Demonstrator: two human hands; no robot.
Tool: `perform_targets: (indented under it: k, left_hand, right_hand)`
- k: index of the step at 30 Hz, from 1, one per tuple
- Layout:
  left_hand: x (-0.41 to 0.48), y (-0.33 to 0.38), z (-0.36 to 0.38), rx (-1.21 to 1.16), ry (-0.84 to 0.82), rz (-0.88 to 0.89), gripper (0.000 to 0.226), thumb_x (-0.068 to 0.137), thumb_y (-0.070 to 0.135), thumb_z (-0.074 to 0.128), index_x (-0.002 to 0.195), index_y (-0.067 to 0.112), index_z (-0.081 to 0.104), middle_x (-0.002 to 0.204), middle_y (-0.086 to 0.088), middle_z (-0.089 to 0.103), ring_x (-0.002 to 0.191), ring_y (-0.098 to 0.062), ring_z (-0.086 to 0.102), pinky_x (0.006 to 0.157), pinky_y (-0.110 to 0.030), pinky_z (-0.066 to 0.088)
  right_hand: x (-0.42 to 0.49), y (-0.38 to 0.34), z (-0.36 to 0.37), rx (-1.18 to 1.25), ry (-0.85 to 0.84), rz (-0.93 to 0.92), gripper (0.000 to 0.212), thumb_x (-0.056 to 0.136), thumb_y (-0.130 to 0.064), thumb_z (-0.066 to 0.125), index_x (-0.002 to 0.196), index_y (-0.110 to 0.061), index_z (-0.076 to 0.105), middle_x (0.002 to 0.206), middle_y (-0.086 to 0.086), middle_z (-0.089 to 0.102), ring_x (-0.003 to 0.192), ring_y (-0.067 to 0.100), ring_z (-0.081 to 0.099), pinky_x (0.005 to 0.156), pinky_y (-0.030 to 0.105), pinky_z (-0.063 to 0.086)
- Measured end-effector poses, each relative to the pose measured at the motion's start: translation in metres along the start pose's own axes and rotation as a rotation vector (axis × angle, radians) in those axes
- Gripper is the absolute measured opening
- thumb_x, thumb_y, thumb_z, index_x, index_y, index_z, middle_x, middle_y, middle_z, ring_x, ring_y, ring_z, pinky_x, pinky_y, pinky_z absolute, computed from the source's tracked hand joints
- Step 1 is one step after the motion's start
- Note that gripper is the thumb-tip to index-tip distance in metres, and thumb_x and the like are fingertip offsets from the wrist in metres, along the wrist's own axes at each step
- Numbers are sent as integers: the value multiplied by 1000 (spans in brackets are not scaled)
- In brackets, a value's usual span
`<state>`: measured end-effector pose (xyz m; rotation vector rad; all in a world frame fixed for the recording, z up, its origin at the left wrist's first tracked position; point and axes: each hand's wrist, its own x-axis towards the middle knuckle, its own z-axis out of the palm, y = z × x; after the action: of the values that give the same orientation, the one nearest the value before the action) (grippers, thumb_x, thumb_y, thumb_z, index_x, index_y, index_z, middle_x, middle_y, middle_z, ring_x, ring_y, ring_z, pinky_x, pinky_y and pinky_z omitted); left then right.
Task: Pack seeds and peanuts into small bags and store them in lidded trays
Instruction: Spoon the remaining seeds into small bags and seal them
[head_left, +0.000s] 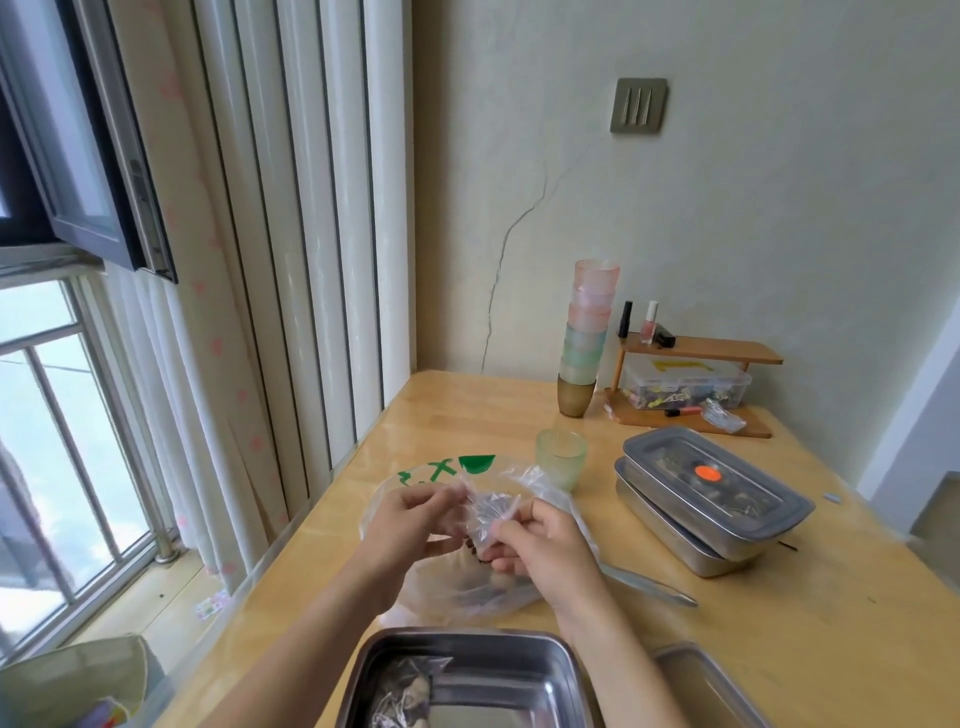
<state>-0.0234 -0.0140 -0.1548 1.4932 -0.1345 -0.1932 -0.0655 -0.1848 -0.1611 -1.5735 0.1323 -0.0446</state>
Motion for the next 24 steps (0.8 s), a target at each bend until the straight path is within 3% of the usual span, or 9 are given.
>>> perform_targets:
  k: [4, 7, 10, 14, 16, 19, 22, 24]
  left_hand:
    - [4, -3, 0, -67, 63, -58, 28, 101, 28, 64, 97, 1, 73, 73, -9, 68, 68, -21, 68, 70, -33, 61]
    - [5, -6, -1, -40, 78, -57, 31, 102, 29, 63, 92, 2, 72, 75, -11, 70, 69, -23, 70, 72, -35, 62]
    - [5, -9, -1, -19, 93, -61, 32, 103, 30, 61, 88, 3, 71, 75, -12, 70, 68, -22, 70, 75, -38, 62]
    - [5, -11, -3, -7, 135, -73, 32, 105, 27, 58, 91, 1, 70, 74, -10, 70, 65, -18, 69, 72, -34, 62]
    - [5, -13, -1, 72, 178, -27, 24, 103, 26, 61, 101, 3, 68, 86, -8, 71, 70, -16, 71, 72, -31, 63]
    - [4, -18, 1, 429, 379, 152, 27, 92, 33, 74, 108, 17, 59, 101, 2, 64, 87, -11, 65, 76, -28, 57]
    - [0, -15, 7, 555, 465, 354, 13, 90, 29, 74, 92, 22, 63, 91, 6, 62, 83, -6, 58, 70, -23, 46]
    - [-4, -10, 11, 497, 331, 319, 16, 94, 30, 70, 83, 19, 67, 76, 2, 67, 71, -11, 62, 67, -29, 52]
  right_hand:
    - [1, 2, 2, 19, 35, -7, 19, 96, -12, 69, 82, -7, 58, 69, 9, 70, 66, 19, 63, 67, 29, 53]
    - [1, 2, 3, 68, 44, -24, 26, 94, -13, 73, 78, -11, 52, 70, 11, 66, 67, 21, 61, 69, 33, 51]
    - [2, 4, 5, 149, 34, 11, 22, 92, -13, 77, 91, -9, 55, 71, 8, 66, 60, 17, 57, 58, 26, 48]
    - [1, 3, 5, 282, 22, 83, 7, 96, -9, 71, 96, -3, 70, 77, 7, 68, 65, 16, 59, 62, 26, 53]
    - [1, 3, 5, 280, 34, 87, 8, 97, -8, 71, 93, -2, 71, 78, 9, 69, 66, 16, 62, 63, 25, 56]
    - [3, 8, 4, 175, 76, 75, 10, 95, -11, 74, 92, -2, 75, 75, 8, 72, 64, 13, 64, 64, 26, 57]
    - [4, 10, 4, 59, 108, 34, 10, 94, -12, 74, 89, -3, 76, 69, 5, 71, 61, 13, 63, 62, 26, 54]
    - [4, 10, 5, -26, 119, -19, 12, 94, -13, 74, 87, -4, 75, 66, 5, 72, 60, 12, 64, 61, 26, 52]
